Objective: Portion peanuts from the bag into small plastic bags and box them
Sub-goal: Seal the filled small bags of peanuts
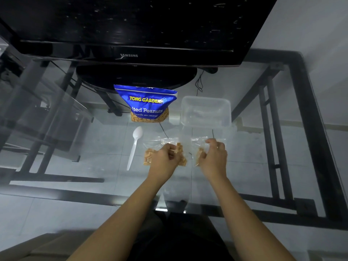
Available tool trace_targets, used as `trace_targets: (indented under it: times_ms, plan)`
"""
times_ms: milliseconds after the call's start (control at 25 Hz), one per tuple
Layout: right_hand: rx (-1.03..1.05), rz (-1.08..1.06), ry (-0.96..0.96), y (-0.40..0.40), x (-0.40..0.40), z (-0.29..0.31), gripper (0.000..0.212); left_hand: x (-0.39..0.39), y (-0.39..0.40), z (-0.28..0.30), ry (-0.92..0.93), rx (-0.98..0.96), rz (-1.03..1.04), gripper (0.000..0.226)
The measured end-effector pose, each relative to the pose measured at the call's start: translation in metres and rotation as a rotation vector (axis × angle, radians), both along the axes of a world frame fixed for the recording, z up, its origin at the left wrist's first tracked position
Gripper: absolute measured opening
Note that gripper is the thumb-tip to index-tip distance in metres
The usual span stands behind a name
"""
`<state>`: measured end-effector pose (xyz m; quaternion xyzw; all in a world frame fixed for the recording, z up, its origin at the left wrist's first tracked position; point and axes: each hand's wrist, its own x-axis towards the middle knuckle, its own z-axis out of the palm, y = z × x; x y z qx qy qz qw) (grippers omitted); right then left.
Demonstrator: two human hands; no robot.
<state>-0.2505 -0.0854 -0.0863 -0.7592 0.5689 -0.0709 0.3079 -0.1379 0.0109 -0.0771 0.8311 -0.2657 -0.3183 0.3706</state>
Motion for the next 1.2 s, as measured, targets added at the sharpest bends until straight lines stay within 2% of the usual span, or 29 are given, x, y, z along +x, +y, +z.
trace_targets:
  times_ms: [160, 240, 320, 400, 480, 600, 720, 840, 1000, 1080, 1120, 1200]
  plan:
    - [-0.001, 0.054, 0.08, -0.005, 0.001, -0.009, 0.03, -0.015, -0.002, -0.013, -0.412, 0.095, -0.172, 0.035]
    - [-0.04, 0.068, 0.067, -0.005, 0.002, -0.011, 0.026, -0.015, 0.003, -0.02, -0.514, 0.119, -0.204, 0.041]
    - [-0.052, 0.063, 0.051, -0.005, -0.001, -0.013, 0.025, -0.013, 0.009, -0.031, -0.675, 0.065, -0.282, 0.047]
    - [-0.054, 0.073, 0.03, -0.003, -0.005, -0.014, 0.025, -0.011, 0.015, -0.041, -0.899, -0.01, -0.386, 0.037]
    - [-0.034, 0.091, 0.008, -0.003, -0.009, -0.015, 0.027, -0.006, 0.019, -0.046, -0.993, -0.017, -0.44, 0.027]
    - [0.011, 0.106, -0.053, -0.003, -0.012, -0.018, 0.029, -0.002, 0.022, -0.049, -0.984, 0.005, -0.454, 0.029]
    - [-0.001, 0.154, -0.057, -0.001, -0.015, -0.021, 0.027, -0.002, 0.024, -0.045, -0.905, 0.009, -0.447, 0.035]
    - [0.006, 0.103, -0.205, 0.001, -0.023, -0.019, 0.024, -0.007, 0.018, -0.032, -0.75, -0.006, -0.354, 0.039]
    - [0.299, -0.058, -0.487, 0.002, -0.029, -0.002, 0.025, -0.01, -0.007, -0.003, -0.193, -0.082, -0.081, 0.038]
    - [0.465, -0.122, -0.614, 0.003, -0.03, 0.008, 0.028, -0.013, -0.019, 0.009, 0.12, -0.091, -0.026, 0.04]
    - [0.511, -0.136, -0.658, 0.003, -0.03, 0.013, 0.029, -0.014, -0.023, 0.014, 0.23, -0.128, -0.007, 0.037]
    - [0.574, -0.168, -0.742, 0.001, -0.029, 0.02, 0.032, -0.014, -0.028, 0.019, 0.325, -0.208, 0.031, 0.024]
